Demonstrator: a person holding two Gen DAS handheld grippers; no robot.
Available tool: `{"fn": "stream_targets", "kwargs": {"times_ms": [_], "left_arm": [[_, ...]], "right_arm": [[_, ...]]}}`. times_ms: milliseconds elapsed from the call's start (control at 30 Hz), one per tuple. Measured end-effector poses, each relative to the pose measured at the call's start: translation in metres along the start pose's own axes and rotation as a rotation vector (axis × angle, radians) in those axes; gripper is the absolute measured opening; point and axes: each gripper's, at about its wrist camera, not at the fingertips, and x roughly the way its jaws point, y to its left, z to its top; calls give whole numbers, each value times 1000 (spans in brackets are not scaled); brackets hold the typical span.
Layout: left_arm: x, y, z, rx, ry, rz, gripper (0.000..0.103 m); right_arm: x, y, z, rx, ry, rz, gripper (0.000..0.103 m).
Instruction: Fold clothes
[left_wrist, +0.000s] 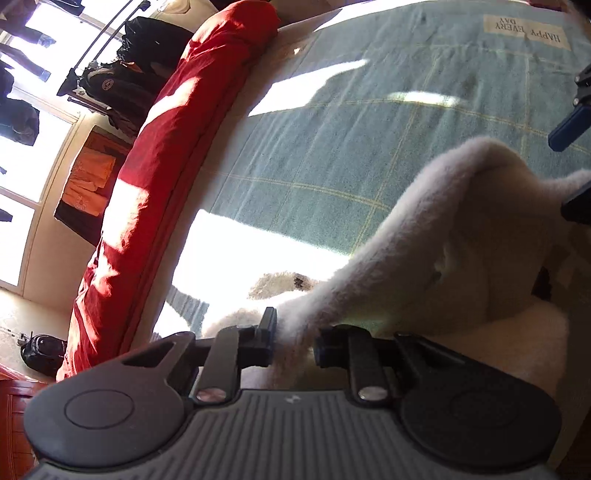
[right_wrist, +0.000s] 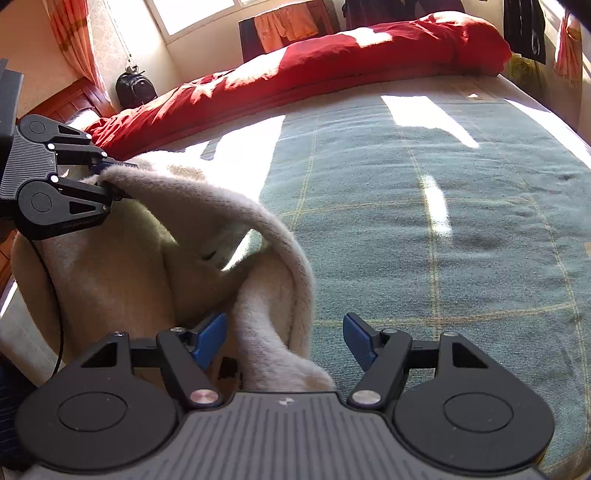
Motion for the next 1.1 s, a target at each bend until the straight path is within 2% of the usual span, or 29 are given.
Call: {"fn": "stream_targets", "kwargs": {"times_ms": [167,300,467,567,767,967,1100], "left_arm": [[-15,46,-38,-191,-4,63,19],[-25,71,-74,-327,0,40,19],[-28,62,-88,-296,-9,50,20],[-19,71,-91,-341,4,69,21],[5,97,-125,-474,97,121,22],[26,110,-189,-611,250,159,18],[22,112,-230,-732,258,106,18]], "right_arm": [[-8,13,4,-19,-11,10,74],[-13,18,8,-25,-23,17,74],[-18,18,11,-17,-37,11,74],[-20,18,13,-12,-45,7,74],[-21,12,12,8,-38,4,73],[-6,20,7,3,6,28,72],[3,36,7,-32,26,52,72]]}}
